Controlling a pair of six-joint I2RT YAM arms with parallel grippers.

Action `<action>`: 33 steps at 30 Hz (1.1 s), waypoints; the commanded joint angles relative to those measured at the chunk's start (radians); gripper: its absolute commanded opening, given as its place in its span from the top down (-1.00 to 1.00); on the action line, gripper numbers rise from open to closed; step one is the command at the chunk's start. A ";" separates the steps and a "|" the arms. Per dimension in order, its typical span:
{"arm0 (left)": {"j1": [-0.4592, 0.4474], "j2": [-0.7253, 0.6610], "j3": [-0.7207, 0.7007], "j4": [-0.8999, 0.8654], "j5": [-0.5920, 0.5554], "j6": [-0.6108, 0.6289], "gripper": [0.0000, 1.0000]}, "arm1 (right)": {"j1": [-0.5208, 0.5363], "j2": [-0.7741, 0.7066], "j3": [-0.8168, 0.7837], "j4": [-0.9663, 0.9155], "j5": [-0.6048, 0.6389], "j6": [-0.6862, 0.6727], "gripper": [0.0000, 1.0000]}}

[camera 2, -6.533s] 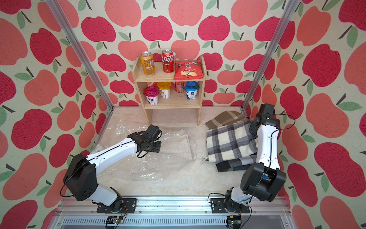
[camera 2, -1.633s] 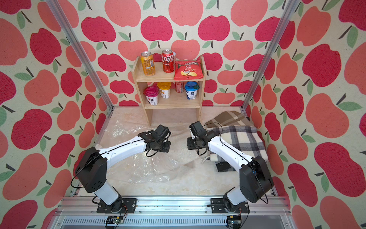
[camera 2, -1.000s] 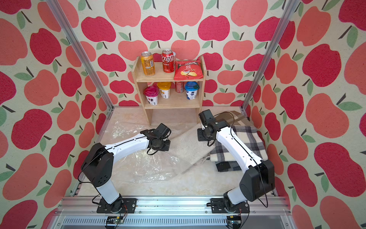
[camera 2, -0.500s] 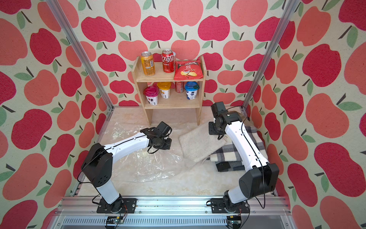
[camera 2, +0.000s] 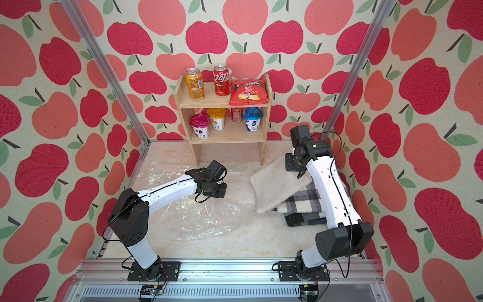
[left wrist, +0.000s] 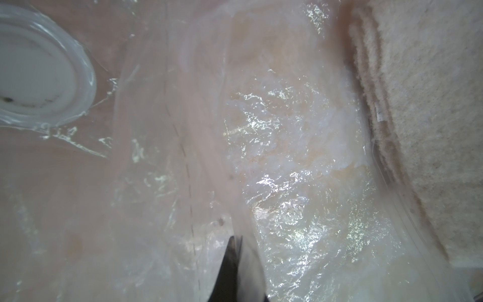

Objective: Take the scarf out of the vacuum bag
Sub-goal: Place the scarf in the vacuum bag.

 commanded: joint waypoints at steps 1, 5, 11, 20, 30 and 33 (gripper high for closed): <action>-0.002 0.005 0.005 -0.012 0.008 0.012 1.00 | -0.032 -0.002 0.091 -0.032 0.025 -0.043 1.00; -0.001 0.001 0.005 -0.008 0.009 0.012 1.00 | -0.071 -0.001 0.138 -0.056 0.008 -0.053 1.00; -0.001 0.006 0.007 -0.008 0.010 0.013 1.00 | -0.145 -0.018 0.186 -0.074 -0.031 -0.069 1.00; -0.002 0.011 0.013 -0.009 0.012 0.016 1.00 | -0.300 -0.039 0.121 -0.035 -0.078 -0.112 1.00; -0.003 0.009 0.016 -0.013 0.011 0.018 1.00 | -0.455 -0.082 -0.018 0.082 -0.091 -0.084 1.00; -0.003 0.010 0.018 -0.013 0.012 0.017 1.00 | -0.489 -0.091 -0.058 0.124 -0.118 -0.066 1.00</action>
